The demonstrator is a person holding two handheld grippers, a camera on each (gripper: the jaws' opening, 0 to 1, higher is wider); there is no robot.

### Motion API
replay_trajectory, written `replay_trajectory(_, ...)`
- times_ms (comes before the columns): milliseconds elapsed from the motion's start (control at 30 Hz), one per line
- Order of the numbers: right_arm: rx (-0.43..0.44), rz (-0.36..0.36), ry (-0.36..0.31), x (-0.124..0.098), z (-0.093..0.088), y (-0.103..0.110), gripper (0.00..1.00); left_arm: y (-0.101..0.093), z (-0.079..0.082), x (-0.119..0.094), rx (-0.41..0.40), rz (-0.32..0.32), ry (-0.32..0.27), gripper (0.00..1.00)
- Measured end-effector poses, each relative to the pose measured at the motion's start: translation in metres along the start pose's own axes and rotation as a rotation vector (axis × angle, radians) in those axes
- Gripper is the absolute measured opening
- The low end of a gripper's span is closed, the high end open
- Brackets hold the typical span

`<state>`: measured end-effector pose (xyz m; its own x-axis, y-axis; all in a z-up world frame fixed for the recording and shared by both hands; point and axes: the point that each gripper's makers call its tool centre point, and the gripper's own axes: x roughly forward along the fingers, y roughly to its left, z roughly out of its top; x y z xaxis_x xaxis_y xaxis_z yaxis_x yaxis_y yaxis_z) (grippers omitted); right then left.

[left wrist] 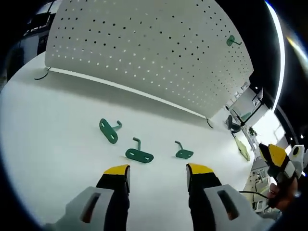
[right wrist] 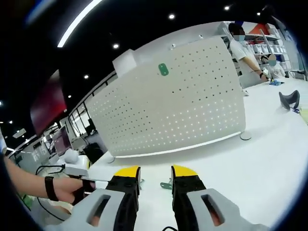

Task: Insert the hook assembly into the mounting plate slot until the hook locks in place.

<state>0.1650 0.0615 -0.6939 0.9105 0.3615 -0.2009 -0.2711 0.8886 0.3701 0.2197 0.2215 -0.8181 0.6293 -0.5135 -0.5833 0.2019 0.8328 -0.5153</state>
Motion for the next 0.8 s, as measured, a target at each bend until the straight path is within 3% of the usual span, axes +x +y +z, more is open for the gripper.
replay_trajectory(667,0.022,-0.045,0.002,-0.004,-0.002,-0.016,0.25,0.012,0.005,0.02,-0.076,0.073,0.03,0.35)
replay_trajectory(800,0.021,-0.045,0.008,-0.003,-0.004,-0.017,0.25,0.017,0.003,0.023,-0.095,0.091,0.059,0.34)
